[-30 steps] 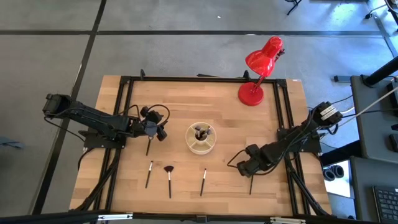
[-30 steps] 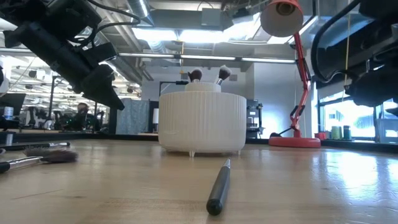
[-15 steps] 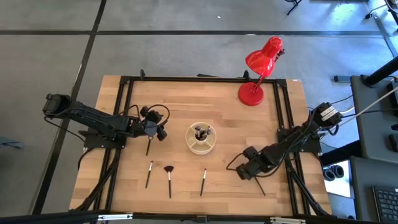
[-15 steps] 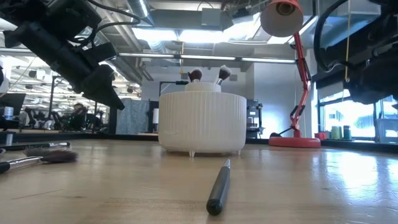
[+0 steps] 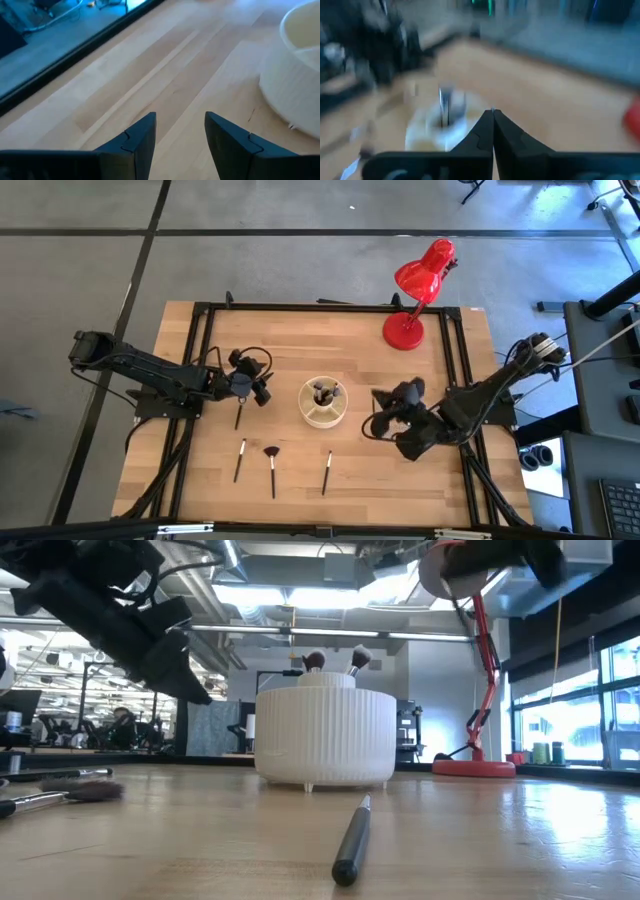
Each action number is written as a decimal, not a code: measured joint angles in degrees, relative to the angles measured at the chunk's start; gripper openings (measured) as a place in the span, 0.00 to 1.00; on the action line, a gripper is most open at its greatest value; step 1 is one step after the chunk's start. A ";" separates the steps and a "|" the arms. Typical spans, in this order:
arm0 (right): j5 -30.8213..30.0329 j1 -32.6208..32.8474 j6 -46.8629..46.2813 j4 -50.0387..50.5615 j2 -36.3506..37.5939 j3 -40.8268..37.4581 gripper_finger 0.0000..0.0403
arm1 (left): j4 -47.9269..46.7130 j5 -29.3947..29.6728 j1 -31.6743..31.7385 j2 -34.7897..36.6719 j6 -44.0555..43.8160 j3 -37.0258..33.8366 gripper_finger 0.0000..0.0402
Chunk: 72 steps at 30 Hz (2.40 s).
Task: Put items in baskets/containers
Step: Put the black eyeshadow brush into the white brush holder
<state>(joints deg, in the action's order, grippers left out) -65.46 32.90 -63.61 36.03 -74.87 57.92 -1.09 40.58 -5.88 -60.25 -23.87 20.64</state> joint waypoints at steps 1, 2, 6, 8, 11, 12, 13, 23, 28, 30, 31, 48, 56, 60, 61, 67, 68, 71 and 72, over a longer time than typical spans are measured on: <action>-3.39 -0.57 4.68 -3.73 0.33 -0.14 0.00 | 0.76 -0.10 -0.01 0.00 0.51 -0.01 0.41; -6.23 -1.23 9.02 -7.00 0.42 -0.18 0.00 | 1.39 -0.33 0.00 0.00 1.08 -0.01 0.41; -10.91 -5.12 22.70 -20.97 -0.57 -0.24 0.00 | 4.41 -0.63 0.04 0.00 3.02 0.00 0.41; -9.61 -7.33 28.97 -28.70 -1.62 -0.29 0.00 | 5.93 -0.68 0.06 0.00 3.99 -0.01 0.41; -4.03 -10.53 38.35 -40.56 -3.48 -0.29 0.00 | 7.85 -0.73 0.29 0.00 5.63 -0.01 0.41; -1.43 -11.50 41.27 -44.43 -4.23 -0.29 0.00 | 8.29 -1.03 0.58 0.00 6.11 0.01 0.41; 1.17 -12.39 43.89 -47.74 -5.05 -0.29 0.00 | 8.83 -1.35 0.89 0.00 6.51 -0.01 0.41; 8.68 -15.97 48.85 -57.89 -14.08 -0.29 0.00 | 8.88 -4.62 3.91 0.00 6.69 -0.01 0.41; 11.77 -16.26 45.96 -59.71 -17.05 -0.31 0.06 | 8.62 -4.90 4.56 0.00 6.68 -0.01 0.41; 12.00 -16.26 46.11 -59.69 -17.07 -0.31 0.12 | 8.62 -5.50 4.56 0.00 6.26 -0.01 0.41; 11.64 -16.26 46.32 -59.57 -16.97 -0.31 0.15 | 8.62 -5.70 4.56 0.00 5.98 -0.01 0.41; 3.84 -15.28 53.22 -46.02 -12.51 -0.34 0.32 | -1.22 -15.79 4.32 1.50 -5.20 0.01 0.41; 7.28 -16.16 49.99 -35.02 -9.44 -0.29 0.32 | -30.44 -20.92 5.97 2.10 -31.95 -0.01 0.41; 12.13 -17.99 48.04 -31.63 -9.46 -0.29 0.32 | -31.89 -24.13 6.71 2.10 -34.09 -0.01 0.41; 13.47 -18.32 47.27 -31.07 -9.46 -0.31 0.32 | -31.72 -23.99 6.75 2.10 -34.09 -0.01 0.41; 16.18 -18.90 46.47 -29.18 -9.46 -0.31 0.32 | -32.87 -25.66 6.40 -1.47 -37.10 0.11 0.36; 16.20 -18.90 46.79 -29.03 -9.46 -0.31 0.32 | -32.89 -25.52 6.03 -2.47 -37.67 0.25 0.35; 16.19 -18.90 47.46 -28.96 -9.46 -0.31 0.32 | -33.06 -23.35 4.70 -5.35 -40.02 0.41 0.28; 16.20 -18.90 47.51 -28.90 -9.46 -0.31 0.32 | -33.00 -22.86 4.45 -5.97 -40.89 0.48 0.26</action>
<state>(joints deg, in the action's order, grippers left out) -49.25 14.00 -16.11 7.13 -84.33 57.60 -34.09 17.72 -1.43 -66.21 -64.76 21.12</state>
